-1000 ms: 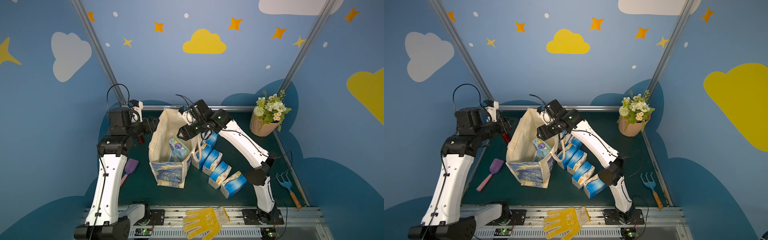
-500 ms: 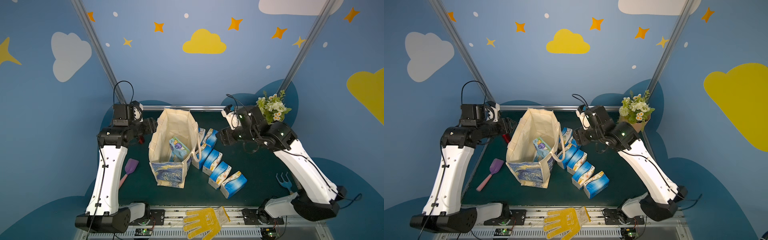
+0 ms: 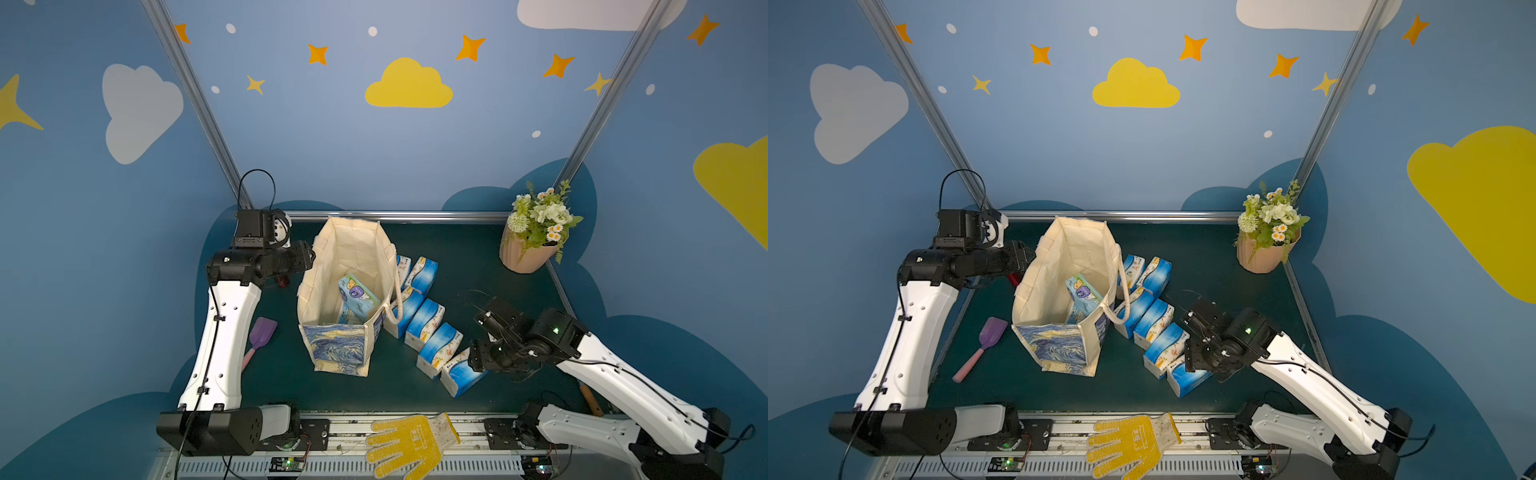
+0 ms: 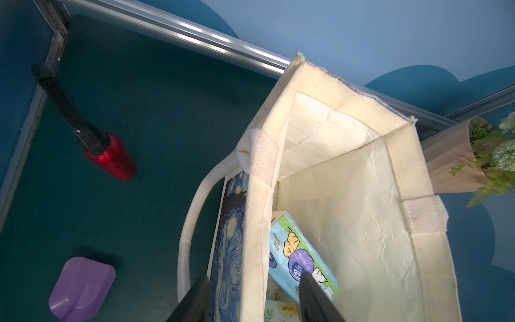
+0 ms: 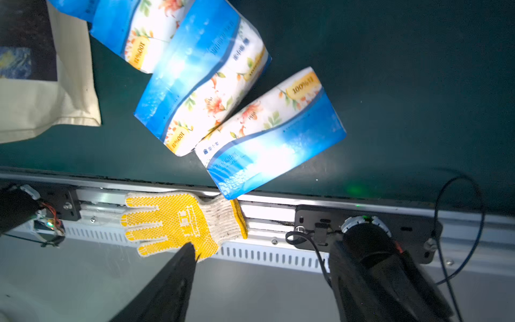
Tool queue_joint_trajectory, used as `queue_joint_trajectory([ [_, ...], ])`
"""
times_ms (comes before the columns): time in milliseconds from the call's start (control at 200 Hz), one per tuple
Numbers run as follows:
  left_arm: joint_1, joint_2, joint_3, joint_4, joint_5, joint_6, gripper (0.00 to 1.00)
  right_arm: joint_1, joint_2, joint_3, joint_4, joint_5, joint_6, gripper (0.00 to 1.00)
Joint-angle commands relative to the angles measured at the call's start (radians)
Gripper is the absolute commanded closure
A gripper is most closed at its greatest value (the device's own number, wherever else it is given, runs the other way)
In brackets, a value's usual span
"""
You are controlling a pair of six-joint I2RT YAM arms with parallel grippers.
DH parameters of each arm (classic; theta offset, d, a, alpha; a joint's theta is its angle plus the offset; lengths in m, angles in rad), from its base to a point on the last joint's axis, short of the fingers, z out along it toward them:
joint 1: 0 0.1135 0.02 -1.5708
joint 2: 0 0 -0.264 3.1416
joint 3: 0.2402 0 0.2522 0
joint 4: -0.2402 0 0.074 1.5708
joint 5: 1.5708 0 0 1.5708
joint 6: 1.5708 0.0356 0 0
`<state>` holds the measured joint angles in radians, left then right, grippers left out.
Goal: Put tissues into the canvas bag
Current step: Pick up the pack of facial tissues from the center of the board.
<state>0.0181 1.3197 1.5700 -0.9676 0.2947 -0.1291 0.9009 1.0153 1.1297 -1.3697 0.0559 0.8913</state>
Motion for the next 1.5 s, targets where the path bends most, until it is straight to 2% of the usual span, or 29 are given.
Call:
queue_joint_trajectory([
  [0, 0.004, 0.003, -0.036, 0.048, 0.012, 0.036, 0.97, 0.021, -0.034, -0.061, 0.004, -0.015, 0.186, 0.23],
  [75, 0.008, 0.003, -0.055, 0.084, -0.033, 0.037, 0.96, 0.024, -0.038, -0.119, 0.074, -0.022, 0.241, 0.21],
  [115, 0.015, 0.010, -0.058, 0.094, -0.037, 0.034, 0.85, 0.024, -0.029, -0.143, 0.104, -0.021, 0.262, 0.21],
  [195, 0.035, 0.031, -0.058, 0.116, -0.001, 0.026, 0.72, 0.026, 0.001, -0.175, 0.153, 0.001, 0.290, 0.20],
  [305, 0.059, 0.051, -0.066, 0.148, 0.040, 0.007, 0.67, 0.023, 0.047, -0.197, 0.209, 0.048, 0.317, 0.19],
  [511, 0.072, 0.060, -0.091, 0.182, 0.081, 0.001, 0.67, -0.019, 0.097, -0.254, 0.314, 0.082, 0.352, 0.18],
  [731, 0.075, 0.050, -0.092, 0.181, 0.084, 0.011, 0.67, -0.061, 0.109, -0.322, 0.314, 0.066, 0.365, 0.17],
  [916, 0.077, 0.049, -0.100, 0.179, 0.078, 0.013, 0.66, -0.108, 0.091, -0.399, 0.392, 0.040, 0.366, 0.16],
  [1062, 0.079, 0.052, -0.088, 0.177, 0.077, 0.014, 0.67, -0.121, 0.066, -0.389, 0.460, 0.038, 0.346, 0.16],
  [1312, 0.082, 0.040, -0.082, 0.167, 0.072, 0.020, 0.66, -0.121, -0.033, -0.351, 0.416, 0.009, 0.332, 0.16],
  [1427, 0.083, 0.032, -0.096, 0.176, 0.069, 0.025, 0.66, -0.123, -0.059, -0.385, 0.422, 0.026, 0.348, 0.16],
  [1497, 0.083, 0.037, -0.099, 0.177, 0.072, 0.023, 0.63, -0.125, -0.046, -0.410, 0.453, 0.017, 0.356, 0.16],
])
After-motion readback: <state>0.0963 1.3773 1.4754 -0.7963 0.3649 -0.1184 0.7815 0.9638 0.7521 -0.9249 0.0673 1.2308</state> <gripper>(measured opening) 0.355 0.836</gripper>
